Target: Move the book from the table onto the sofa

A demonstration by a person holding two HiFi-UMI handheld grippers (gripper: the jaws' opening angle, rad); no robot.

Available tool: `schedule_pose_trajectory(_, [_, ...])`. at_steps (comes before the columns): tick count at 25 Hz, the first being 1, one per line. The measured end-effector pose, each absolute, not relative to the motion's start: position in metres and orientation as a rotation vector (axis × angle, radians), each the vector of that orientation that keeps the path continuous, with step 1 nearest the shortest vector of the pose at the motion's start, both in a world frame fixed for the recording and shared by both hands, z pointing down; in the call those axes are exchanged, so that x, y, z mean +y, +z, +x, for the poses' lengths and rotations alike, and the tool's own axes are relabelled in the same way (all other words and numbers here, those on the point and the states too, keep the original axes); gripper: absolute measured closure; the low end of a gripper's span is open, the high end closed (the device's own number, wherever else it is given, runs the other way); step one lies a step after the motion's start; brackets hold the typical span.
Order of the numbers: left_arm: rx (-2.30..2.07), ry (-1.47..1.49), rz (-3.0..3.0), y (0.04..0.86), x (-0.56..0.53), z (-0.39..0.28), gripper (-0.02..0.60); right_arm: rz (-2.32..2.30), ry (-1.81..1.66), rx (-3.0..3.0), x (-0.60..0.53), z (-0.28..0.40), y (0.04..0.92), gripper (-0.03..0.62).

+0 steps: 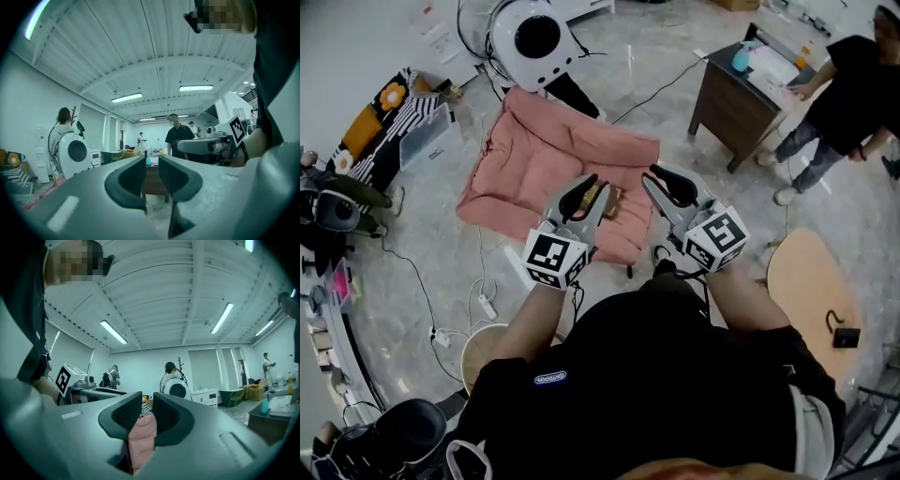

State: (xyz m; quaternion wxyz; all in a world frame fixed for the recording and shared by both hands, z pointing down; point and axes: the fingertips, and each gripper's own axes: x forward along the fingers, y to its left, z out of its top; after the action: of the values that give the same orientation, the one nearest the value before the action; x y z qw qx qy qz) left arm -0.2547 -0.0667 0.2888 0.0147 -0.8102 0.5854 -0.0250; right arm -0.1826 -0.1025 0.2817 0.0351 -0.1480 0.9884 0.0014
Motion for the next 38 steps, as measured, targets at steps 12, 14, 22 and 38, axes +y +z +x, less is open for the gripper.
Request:
schedule_pose_trajectory(12, [1.304, -0.061, -2.786, 0.267, -0.026, -0.128, 0.512, -0.952, -0.001, 2.906, -0.033, -0.050, 0.262, 0.528])
schedule_pose_trajectory(14, [1.223, -0.046, -2.817, 0.258, -0.026, -0.101, 0.515, -1.031, 0.003, 2.872, -0.030, -0.022, 0.252, 0.539])
schedule_pose_trajectory(22, [0.970, -0.026, -2.911, 0.242, -0.019, 0.000, 0.525, -1.251, 0.024, 2.756, -0.004, 0.076, 0.231, 0.543])
schedule_pose_trajectory(38, [0.891, -0.077, -2.938, 0.257, 0.046, 0.159, 0.572, -1.362, -0.053, 2.642, 0.065, 0.241, 0.248, 0.565])
